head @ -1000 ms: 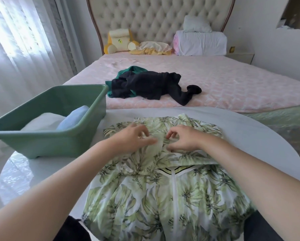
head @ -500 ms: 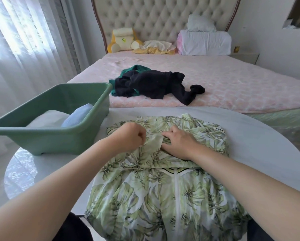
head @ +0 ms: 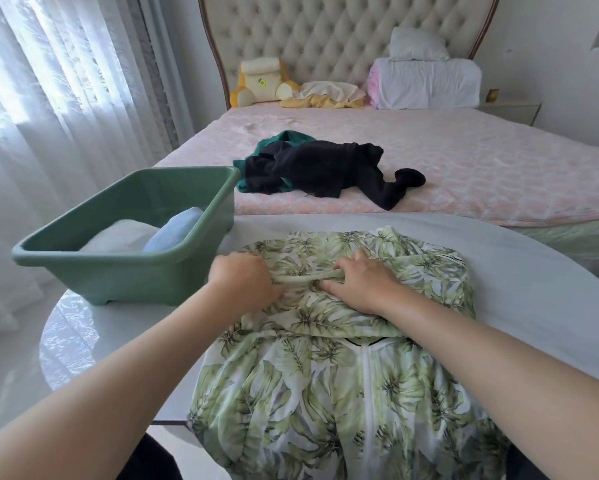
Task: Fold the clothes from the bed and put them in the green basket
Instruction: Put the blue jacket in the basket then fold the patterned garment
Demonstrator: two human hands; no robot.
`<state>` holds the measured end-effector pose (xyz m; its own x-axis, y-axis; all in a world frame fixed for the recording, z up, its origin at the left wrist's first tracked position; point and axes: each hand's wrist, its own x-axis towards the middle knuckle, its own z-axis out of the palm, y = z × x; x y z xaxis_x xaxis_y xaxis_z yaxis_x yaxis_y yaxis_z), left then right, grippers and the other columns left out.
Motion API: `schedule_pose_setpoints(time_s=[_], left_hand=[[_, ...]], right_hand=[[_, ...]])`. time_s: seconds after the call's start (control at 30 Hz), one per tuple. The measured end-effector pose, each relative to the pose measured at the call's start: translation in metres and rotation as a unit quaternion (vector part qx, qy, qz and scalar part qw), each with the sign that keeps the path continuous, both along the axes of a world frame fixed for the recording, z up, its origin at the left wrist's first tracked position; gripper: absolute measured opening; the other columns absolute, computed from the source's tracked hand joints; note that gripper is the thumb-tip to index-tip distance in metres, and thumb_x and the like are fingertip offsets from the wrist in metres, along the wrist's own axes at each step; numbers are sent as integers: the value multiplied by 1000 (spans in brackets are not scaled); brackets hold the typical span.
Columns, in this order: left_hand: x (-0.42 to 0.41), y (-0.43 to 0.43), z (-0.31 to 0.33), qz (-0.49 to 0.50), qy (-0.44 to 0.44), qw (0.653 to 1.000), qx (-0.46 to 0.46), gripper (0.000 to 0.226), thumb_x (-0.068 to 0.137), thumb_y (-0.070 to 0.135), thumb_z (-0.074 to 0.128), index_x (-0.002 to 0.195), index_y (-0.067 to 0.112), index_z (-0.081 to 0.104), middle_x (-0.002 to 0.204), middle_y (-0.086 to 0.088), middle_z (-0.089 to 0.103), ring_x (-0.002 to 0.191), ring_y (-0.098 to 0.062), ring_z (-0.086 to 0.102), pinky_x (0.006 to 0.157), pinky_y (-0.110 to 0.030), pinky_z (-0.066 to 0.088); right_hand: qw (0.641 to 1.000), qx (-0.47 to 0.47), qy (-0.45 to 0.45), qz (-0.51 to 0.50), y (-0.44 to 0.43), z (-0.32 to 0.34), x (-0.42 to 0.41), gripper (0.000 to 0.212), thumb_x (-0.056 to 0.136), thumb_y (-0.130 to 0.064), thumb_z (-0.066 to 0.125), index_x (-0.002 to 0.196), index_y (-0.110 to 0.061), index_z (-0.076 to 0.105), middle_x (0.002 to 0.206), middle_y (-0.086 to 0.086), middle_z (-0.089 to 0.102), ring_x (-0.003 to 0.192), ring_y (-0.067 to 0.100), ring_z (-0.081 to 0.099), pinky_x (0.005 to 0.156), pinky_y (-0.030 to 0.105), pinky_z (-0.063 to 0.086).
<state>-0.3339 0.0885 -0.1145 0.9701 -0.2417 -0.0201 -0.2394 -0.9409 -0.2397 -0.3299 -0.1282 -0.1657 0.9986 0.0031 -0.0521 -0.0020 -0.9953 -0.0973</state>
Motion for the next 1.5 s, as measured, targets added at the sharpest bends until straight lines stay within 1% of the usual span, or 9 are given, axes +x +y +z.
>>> schedule_pose_setpoints(time_s=[0.17,0.37,0.53,0.7,0.83,1.07,1.23,1.37,1.5], left_hand=[[15,11,-9,2,101,982,-159,43,96,54,52,121,19,49,109,0,61,92,-19,60,76,-33,52],[34,6,-24,-20,92,982,-165,21,102,21,47,117,15,60,100,-3,63,86,-20,60,68,-31,50],[28,-4,-32,-125,-23,983,-129,52,84,2,50,132,20,47,129,-2,49,120,-23,45,99,-38,44],[7,-26,-46,-190,115,968,-120,63,100,63,28,156,42,9,166,5,5,153,-22,-2,121,-56,4],[6,-29,-55,-132,219,964,-72,86,79,91,20,147,56,-19,161,11,-26,148,-26,-25,115,-67,-10],[31,-27,-40,-125,92,952,-263,38,104,44,35,132,28,54,135,2,56,118,-17,54,103,-38,43],[80,-17,-47,-75,24,962,-262,48,102,9,38,149,16,36,150,-7,42,133,-26,43,107,-37,38],[109,-16,-54,-55,71,984,-151,59,104,39,35,156,28,11,162,-5,21,148,-27,21,122,-46,15],[131,-24,-59,-87,25,986,-139,43,105,36,35,146,25,29,140,-8,46,122,-28,45,106,-42,33]], right_hand=[[999,24,-26,27,-3,0,0,60,99,-63,36,143,-25,46,142,6,45,121,26,54,97,43,49],[993,83,-85,-16,-32,1,6,21,105,-28,40,101,-15,56,110,3,56,88,18,57,78,37,51],[986,82,-148,5,-36,2,4,45,100,-24,53,143,-17,43,138,7,42,121,26,48,102,37,44],[1000,0,-27,-15,-40,-7,-16,68,98,-67,24,158,-41,5,168,1,0,155,27,1,119,65,-2],[996,-32,65,-55,-73,-18,-27,80,84,-87,7,153,-52,-12,167,-2,-16,154,29,-12,112,74,-8],[1000,14,1,-27,-84,-16,-17,51,105,-48,20,156,-42,20,167,-2,14,153,22,14,120,62,3],[993,-13,-83,-88,-97,-14,6,54,96,-31,37,149,-29,33,158,3,29,147,24,23,117,55,23],[990,-10,-11,-138,-110,-16,22,76,89,-46,37,157,-30,10,161,5,22,146,29,25,115,58,25],[991,-47,-10,-127,-120,-11,42,75,87,-52,40,153,-24,18,142,13,43,130,32,41,102,49,34]])
